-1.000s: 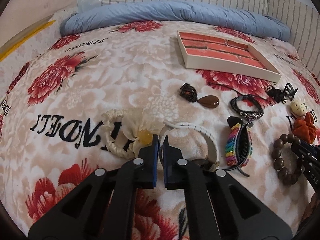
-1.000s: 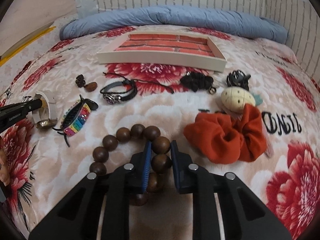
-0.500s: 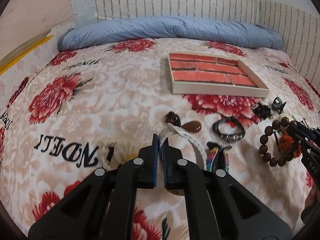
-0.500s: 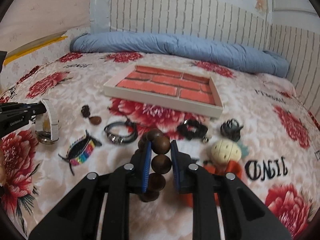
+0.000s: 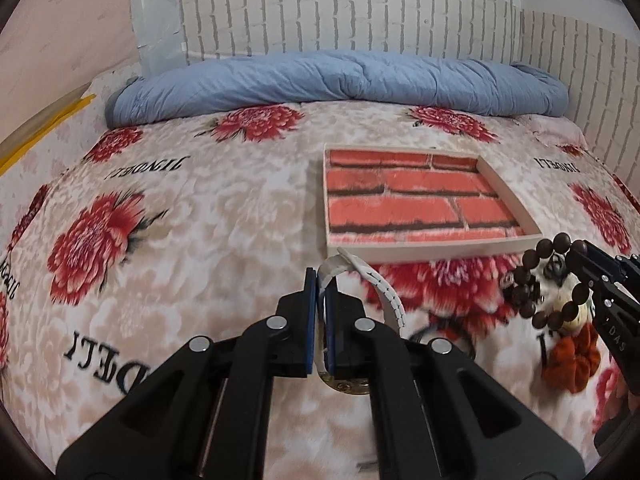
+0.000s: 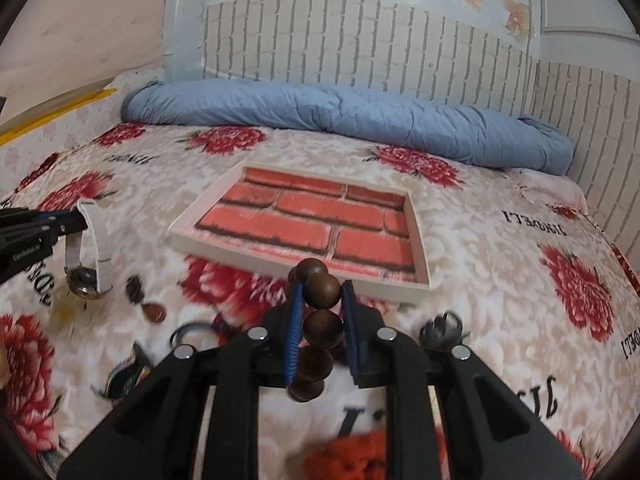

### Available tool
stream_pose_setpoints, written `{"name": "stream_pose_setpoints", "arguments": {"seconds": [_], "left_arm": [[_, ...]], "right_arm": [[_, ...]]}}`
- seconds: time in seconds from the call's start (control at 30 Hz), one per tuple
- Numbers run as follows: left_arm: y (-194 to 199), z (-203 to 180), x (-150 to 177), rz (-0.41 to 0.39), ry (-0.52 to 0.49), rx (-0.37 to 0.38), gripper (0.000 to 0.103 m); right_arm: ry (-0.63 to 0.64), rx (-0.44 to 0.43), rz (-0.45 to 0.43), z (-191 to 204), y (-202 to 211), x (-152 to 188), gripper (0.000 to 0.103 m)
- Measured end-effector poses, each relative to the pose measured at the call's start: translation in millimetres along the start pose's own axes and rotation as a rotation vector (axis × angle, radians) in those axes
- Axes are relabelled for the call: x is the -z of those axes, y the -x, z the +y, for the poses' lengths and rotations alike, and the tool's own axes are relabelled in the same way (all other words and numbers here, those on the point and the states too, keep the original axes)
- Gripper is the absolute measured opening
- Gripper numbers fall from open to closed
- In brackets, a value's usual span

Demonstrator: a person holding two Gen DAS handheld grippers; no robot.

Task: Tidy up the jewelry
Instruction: 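Lift and carry the watch with left gripper while right gripper carries bracelet to tray, then lower watch into tray and open left gripper while right gripper releases bracelet there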

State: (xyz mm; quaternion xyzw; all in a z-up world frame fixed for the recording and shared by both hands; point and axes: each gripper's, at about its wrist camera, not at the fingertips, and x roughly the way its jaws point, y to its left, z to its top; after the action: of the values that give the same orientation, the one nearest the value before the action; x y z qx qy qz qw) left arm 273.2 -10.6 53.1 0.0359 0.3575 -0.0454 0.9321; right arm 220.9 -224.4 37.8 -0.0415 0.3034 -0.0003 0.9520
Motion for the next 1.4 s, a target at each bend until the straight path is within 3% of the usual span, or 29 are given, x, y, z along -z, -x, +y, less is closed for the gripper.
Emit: {"name": "stream_pose_setpoints", "arguments": {"seconds": [0.33, 0.87, 1.23, 1.4], "left_arm": [[-56.3, -28.0, -49.7, 0.007, -0.008, 0.019, 0.003], [-195.1, -67.4, -118.1, 0.107, -0.027, 0.030, 0.003], [-250.2, -78.9, -143.8, 0.161, -0.040, 0.020, 0.003], [-264.9, -80.7, -151.8, 0.185, -0.054, 0.009, 0.003]], "right_arm": [[-0.034, 0.013, -0.021, -12.8, -45.2, -49.7, 0.020], [-0.065, 0.038, 0.001, -38.1, -171.0, -98.3, 0.020], [-0.072, 0.075, 0.072, -59.6, -231.9, -104.2, 0.020], [-0.092, 0.071, 0.169, -77.9, -258.2, -102.4, 0.020]]}}
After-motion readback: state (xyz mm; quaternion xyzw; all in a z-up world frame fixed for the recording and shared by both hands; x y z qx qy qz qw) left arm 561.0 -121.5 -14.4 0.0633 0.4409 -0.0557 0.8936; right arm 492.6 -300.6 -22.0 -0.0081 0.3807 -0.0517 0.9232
